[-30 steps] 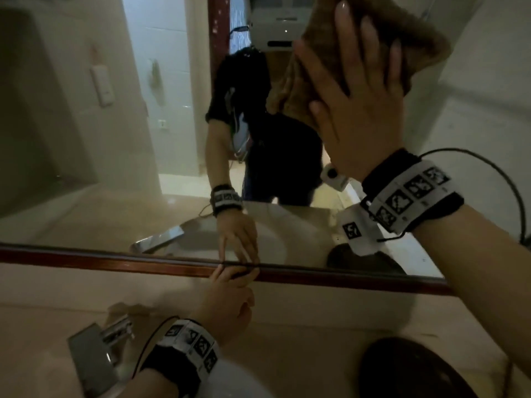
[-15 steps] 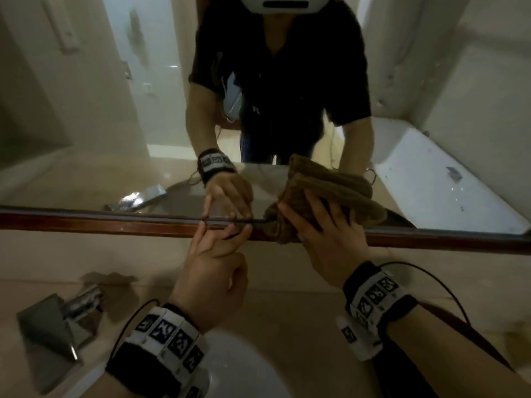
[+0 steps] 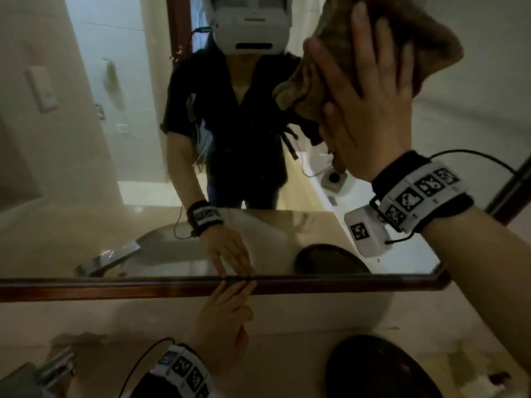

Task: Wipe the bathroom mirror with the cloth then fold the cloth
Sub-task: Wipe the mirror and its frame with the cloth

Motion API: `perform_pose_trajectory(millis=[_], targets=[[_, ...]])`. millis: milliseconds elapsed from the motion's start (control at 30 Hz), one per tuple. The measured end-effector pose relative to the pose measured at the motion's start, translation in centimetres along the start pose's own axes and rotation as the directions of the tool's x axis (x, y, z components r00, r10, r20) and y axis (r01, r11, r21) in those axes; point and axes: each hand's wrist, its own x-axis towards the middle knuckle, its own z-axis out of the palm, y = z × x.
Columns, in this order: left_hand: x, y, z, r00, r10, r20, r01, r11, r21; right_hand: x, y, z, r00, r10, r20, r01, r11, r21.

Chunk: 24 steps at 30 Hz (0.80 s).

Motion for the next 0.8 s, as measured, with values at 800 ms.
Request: perform_pose_trajectory(millis=[800], targets=[[4.9, 8.5, 4.0, 0.93, -0.14, -0.34, 0.123, 0.99, -0.072, -12.3, 8.2, 3.8, 0.978, -0.203, 0.056, 0.193, 0.97, 0.144]])
